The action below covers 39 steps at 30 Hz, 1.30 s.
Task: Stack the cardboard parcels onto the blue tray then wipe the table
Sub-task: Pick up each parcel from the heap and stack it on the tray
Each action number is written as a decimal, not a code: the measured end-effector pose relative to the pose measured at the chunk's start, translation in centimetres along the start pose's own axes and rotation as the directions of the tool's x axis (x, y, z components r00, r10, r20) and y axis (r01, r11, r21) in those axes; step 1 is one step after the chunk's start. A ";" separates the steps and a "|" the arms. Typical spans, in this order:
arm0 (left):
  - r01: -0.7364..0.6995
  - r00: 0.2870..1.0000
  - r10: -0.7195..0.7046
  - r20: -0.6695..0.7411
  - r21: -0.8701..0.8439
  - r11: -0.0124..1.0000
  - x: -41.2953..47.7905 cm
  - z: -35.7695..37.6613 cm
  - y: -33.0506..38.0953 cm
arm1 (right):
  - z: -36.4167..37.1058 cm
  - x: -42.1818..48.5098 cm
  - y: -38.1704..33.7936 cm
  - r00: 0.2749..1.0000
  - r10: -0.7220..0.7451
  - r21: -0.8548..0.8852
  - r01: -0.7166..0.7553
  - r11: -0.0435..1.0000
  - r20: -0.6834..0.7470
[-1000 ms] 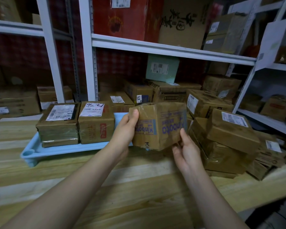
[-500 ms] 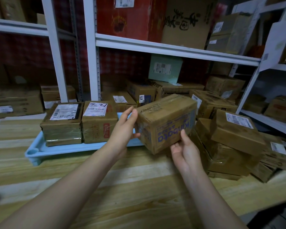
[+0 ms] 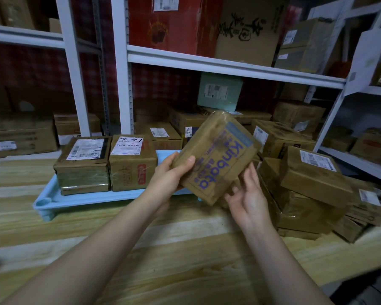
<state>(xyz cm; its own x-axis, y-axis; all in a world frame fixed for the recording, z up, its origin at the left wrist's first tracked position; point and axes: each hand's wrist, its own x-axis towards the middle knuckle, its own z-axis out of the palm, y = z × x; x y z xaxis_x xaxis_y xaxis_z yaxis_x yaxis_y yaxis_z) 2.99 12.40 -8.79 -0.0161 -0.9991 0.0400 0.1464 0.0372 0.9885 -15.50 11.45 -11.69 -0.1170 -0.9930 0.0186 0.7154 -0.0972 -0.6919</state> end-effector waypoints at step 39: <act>0.025 0.980 -0.105 -0.168 -0.416 0.909 -0.3 0.0 0.8 | 0.2 -0.1 0.3 0.982 0.100 -0.442 -0.162 0.882 -0.162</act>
<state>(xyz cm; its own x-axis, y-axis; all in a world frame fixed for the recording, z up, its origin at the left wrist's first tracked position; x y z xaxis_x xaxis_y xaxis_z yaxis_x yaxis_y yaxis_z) 3.13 12.74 -8.02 0.1354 -0.9868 -0.0887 0.5445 -0.0007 0.8388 -15.13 11.50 -11.75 -0.1547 -0.9737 -0.1675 0.3461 0.1054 -0.9322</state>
